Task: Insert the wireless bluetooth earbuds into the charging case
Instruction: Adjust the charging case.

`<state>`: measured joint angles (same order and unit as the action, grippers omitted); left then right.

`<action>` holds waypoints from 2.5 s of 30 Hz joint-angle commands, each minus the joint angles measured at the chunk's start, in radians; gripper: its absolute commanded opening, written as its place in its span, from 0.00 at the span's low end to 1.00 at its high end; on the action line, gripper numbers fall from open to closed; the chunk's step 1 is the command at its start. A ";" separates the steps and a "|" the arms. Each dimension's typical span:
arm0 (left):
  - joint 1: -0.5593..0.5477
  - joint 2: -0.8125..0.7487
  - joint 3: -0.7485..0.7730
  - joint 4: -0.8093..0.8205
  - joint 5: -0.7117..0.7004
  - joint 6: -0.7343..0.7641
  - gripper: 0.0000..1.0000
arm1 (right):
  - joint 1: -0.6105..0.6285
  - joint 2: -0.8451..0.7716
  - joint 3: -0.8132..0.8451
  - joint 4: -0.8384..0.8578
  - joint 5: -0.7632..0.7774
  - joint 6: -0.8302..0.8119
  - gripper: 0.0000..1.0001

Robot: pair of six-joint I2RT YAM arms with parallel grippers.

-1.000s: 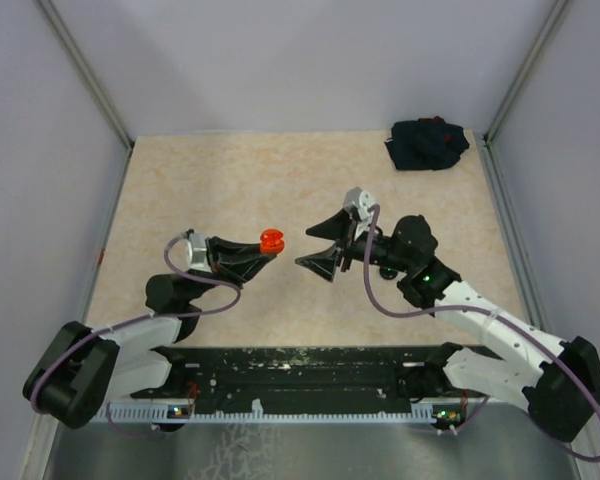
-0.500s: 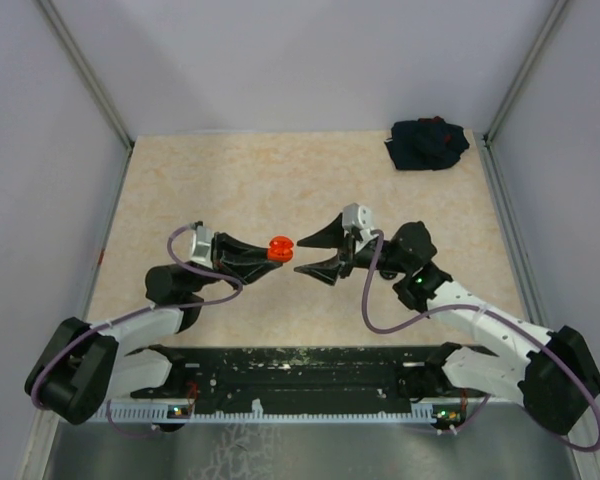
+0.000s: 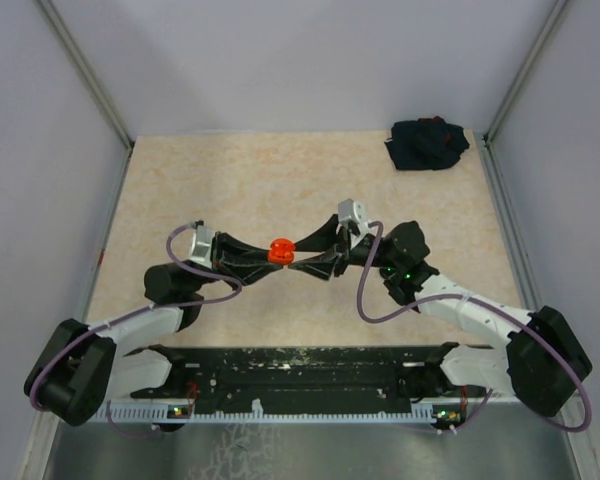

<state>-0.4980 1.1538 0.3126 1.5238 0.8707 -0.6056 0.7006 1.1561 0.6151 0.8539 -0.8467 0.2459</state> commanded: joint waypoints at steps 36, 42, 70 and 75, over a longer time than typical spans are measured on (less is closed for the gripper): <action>-0.021 -0.021 -0.015 0.204 0.011 0.035 0.35 | -0.003 0.012 0.052 -0.011 -0.037 0.042 0.00; -0.019 -0.157 0.003 -0.151 0.020 0.165 0.52 | -0.014 -0.046 0.156 -0.459 -0.031 -0.184 0.00; -0.026 -0.135 0.326 -1.084 0.149 0.437 0.44 | -0.020 0.017 0.300 -0.745 -0.060 -0.335 0.00; -0.027 -0.132 0.323 -1.067 0.155 0.423 0.04 | -0.021 0.016 0.285 -0.715 -0.046 -0.325 0.00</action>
<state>-0.5213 1.0210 0.6094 0.4492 0.9997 -0.1791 0.6842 1.1728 0.8539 0.0635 -0.8875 -0.0776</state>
